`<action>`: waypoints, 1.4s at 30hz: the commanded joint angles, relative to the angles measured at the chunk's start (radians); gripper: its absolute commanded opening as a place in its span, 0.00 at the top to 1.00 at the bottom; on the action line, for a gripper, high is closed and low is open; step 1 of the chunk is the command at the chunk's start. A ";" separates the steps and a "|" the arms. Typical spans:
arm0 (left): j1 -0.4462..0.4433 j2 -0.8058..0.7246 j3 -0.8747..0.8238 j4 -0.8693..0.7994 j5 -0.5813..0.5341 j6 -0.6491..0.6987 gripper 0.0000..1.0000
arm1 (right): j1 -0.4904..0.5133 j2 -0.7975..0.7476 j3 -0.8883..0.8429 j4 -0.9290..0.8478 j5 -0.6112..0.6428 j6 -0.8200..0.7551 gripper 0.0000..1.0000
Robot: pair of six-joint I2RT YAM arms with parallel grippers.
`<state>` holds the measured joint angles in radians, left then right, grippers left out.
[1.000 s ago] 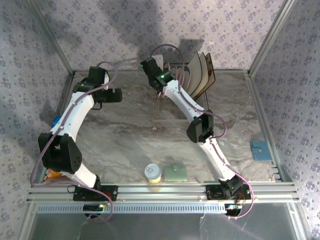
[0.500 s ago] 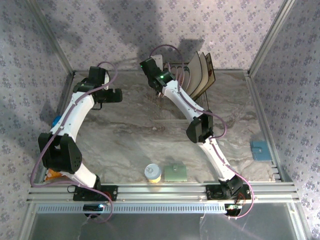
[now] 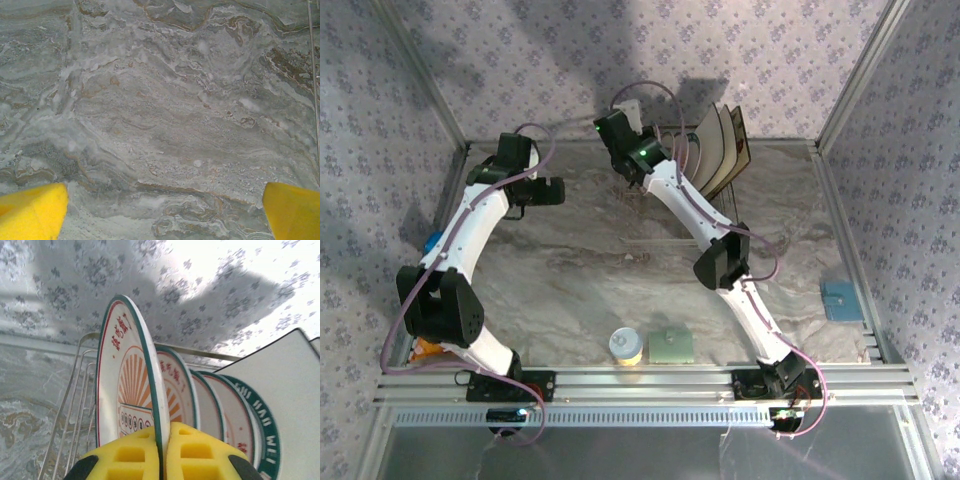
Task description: Unload the plates from the dish rack
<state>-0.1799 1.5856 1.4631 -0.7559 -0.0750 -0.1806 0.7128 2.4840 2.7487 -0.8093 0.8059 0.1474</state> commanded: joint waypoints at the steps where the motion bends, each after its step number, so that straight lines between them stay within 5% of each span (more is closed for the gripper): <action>1: -0.009 -0.036 0.032 -0.010 0.001 0.013 0.01 | 0.020 -0.095 0.053 0.065 0.072 -0.046 1.00; 17: -0.019 -0.051 0.030 -0.017 -0.014 0.012 0.01 | 0.030 -0.183 0.057 -0.019 0.071 -0.006 1.00; 23: -0.018 -0.046 0.038 -0.023 -0.021 0.012 0.01 | -0.057 -0.288 -0.071 -0.051 -0.403 0.157 1.00; 30: -0.018 -0.023 0.068 -0.049 -0.057 0.019 0.01 | -0.219 -0.634 -0.785 0.472 -0.934 0.317 1.00; 35: -0.019 -0.009 0.092 -0.063 -0.051 0.023 0.01 | -0.334 -0.732 -1.163 0.905 -1.299 0.526 1.00; 42: -0.020 0.022 0.120 -0.090 -0.072 0.027 0.01 | -0.349 -0.705 -1.303 1.100 -1.405 0.624 1.00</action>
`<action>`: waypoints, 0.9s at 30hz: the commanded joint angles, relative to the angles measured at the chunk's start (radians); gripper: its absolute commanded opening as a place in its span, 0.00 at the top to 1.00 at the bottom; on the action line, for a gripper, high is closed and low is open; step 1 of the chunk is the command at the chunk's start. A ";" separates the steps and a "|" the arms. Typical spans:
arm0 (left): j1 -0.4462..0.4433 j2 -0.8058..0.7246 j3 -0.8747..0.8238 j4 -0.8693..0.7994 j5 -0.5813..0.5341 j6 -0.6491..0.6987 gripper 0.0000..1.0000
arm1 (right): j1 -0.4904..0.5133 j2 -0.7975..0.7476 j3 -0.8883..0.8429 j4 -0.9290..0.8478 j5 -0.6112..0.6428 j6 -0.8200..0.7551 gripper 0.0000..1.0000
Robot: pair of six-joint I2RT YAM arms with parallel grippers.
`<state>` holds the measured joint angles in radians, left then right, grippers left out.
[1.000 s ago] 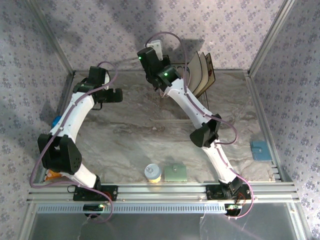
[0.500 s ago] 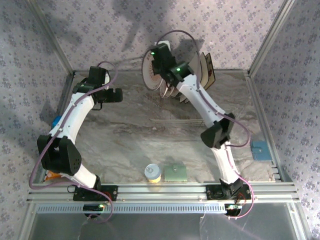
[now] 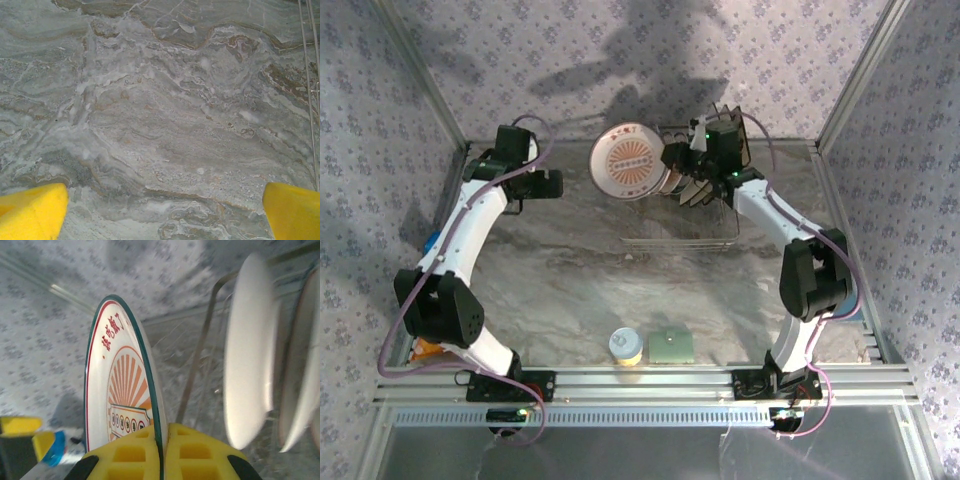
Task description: Unload the plates from the dish rack
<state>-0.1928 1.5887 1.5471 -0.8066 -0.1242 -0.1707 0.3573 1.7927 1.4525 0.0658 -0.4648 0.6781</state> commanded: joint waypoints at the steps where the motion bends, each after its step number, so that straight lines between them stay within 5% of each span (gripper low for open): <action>1: -0.007 0.022 0.041 -0.044 -0.028 0.019 0.01 | 0.002 -0.011 -0.013 0.234 -0.139 0.103 1.00; 10: -0.007 -0.002 0.030 -0.013 0.039 0.046 0.01 | -0.018 0.014 -0.026 0.259 -0.147 0.126 1.00; 17: 0.064 -0.040 -0.040 0.154 0.425 0.041 0.01 | -0.019 0.031 -0.015 0.267 -0.137 0.138 1.00; 22: 0.182 -0.063 -0.159 0.421 0.853 -0.105 0.01 | -0.018 0.020 -0.009 0.248 -0.138 0.130 1.00; 27: 0.189 -0.018 -0.197 0.588 1.039 -0.214 0.01 | -0.011 0.017 -0.004 0.243 -0.144 0.129 1.00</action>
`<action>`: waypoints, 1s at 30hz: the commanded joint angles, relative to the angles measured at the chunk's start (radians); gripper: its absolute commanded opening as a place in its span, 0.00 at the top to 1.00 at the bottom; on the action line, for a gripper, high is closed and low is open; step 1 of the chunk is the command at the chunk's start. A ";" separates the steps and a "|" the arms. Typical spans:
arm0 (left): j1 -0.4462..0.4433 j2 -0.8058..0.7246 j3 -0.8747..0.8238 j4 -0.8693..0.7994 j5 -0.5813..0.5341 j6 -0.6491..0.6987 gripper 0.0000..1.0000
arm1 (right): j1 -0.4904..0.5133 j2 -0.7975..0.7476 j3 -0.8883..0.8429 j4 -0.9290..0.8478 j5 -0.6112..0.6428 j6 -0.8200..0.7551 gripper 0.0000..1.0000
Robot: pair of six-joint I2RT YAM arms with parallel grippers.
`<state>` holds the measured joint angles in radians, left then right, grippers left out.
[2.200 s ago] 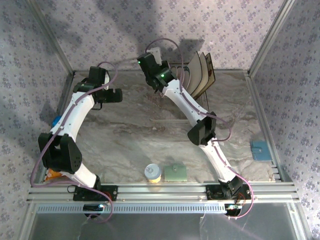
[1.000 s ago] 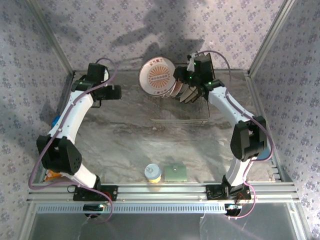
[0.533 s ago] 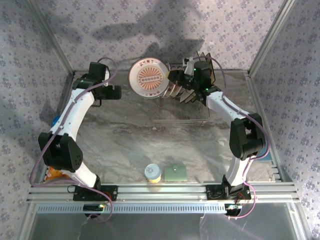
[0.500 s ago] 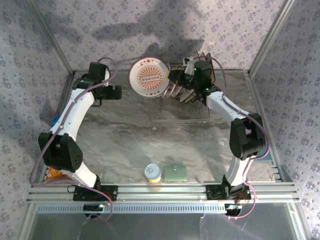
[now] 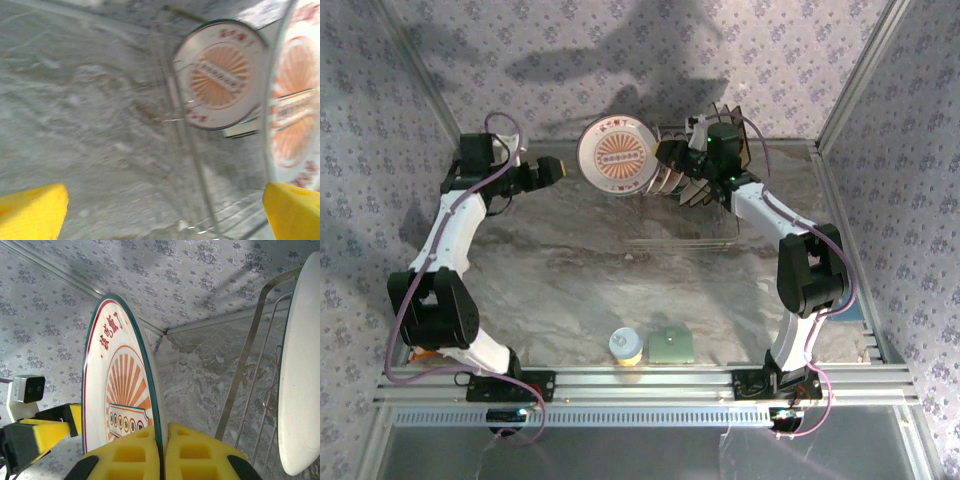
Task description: Unload the plates from the dish rack
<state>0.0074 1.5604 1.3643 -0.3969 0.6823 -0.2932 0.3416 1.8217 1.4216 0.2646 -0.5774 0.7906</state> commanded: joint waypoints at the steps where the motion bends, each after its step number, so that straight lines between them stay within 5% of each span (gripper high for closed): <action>1: -0.012 0.018 -0.027 0.235 0.258 -0.129 0.01 | 0.008 -0.011 0.032 0.042 -0.034 0.016 1.00; 9: -0.056 0.070 -0.017 0.311 0.286 -0.184 0.03 | 0.042 0.013 0.093 0.025 -0.045 0.020 1.00; 12: -0.060 0.088 -0.010 0.305 0.280 -0.188 0.11 | 0.059 0.026 0.108 0.025 -0.048 0.019 1.00; 15: -0.063 0.100 -0.009 0.311 0.281 -0.197 0.26 | 0.075 0.038 0.122 0.022 -0.053 0.022 1.00; 22: -0.063 0.103 -0.010 0.331 0.283 -0.219 0.97 | 0.089 0.065 0.140 0.007 -0.042 0.018 1.00; 30: -0.061 0.099 -0.022 0.342 0.271 -0.229 1.00 | 0.093 0.070 0.156 -0.028 -0.024 0.004 1.00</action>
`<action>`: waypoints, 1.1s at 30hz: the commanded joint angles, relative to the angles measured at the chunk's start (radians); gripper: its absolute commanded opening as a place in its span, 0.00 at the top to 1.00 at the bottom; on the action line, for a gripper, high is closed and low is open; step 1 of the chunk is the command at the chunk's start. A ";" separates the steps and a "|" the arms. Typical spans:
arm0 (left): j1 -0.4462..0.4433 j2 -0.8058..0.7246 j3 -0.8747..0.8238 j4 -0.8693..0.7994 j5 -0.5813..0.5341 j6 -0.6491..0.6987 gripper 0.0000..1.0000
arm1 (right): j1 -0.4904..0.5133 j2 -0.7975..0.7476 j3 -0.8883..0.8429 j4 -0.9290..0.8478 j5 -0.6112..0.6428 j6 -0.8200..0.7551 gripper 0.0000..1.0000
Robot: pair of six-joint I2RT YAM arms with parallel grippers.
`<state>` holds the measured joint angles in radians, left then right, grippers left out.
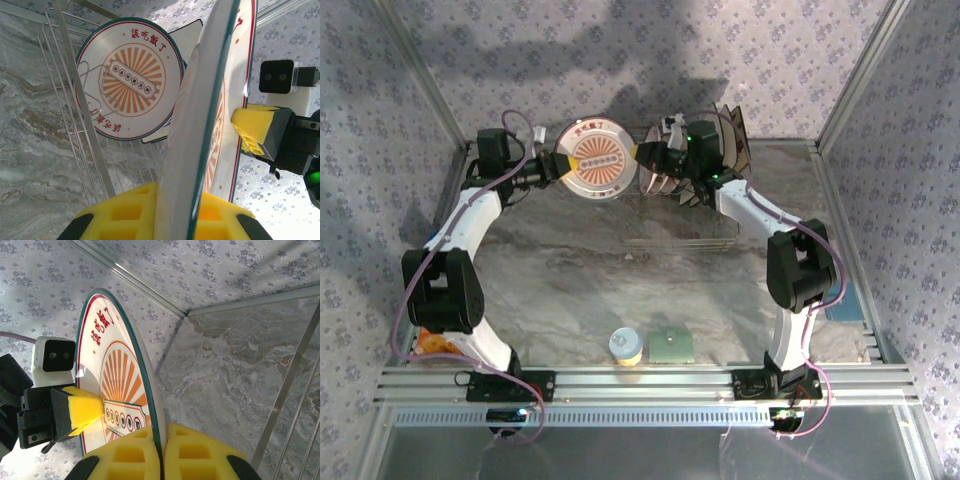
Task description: Unload the plates from the dish rack
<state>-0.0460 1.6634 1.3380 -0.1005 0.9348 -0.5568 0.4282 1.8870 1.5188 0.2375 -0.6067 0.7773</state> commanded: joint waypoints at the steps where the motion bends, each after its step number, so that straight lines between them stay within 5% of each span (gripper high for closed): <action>1: -0.006 -0.005 0.003 0.049 0.016 0.031 1.00 | 0.007 0.004 0.063 -0.011 0.008 0.011 0.94; 7: 0.012 -0.014 -0.005 0.077 -0.023 -0.013 1.00 | 0.007 -0.003 0.136 -0.195 0.057 -0.090 0.29; 11: 0.038 -0.029 -0.007 0.094 -0.055 -0.036 1.00 | 0.007 -0.005 0.274 -0.466 0.159 -0.243 0.00; 19: 0.099 -0.080 -0.067 0.160 -0.263 -0.108 1.00 | -0.059 0.001 0.597 -1.025 0.534 -0.478 0.00; 25: 0.141 -0.129 -0.223 0.331 -0.531 -0.215 1.00 | -0.134 -0.119 0.532 -1.086 0.711 -0.539 0.00; 33: 0.185 -0.083 -0.335 0.518 -0.810 -0.357 1.00 | -0.185 -0.237 0.403 -1.081 0.764 -0.565 0.00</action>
<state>0.1265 1.5799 0.9974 0.2424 0.2657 -0.8444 0.2504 1.6981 1.9461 -0.8131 0.1097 0.2451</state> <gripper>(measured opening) 0.102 0.995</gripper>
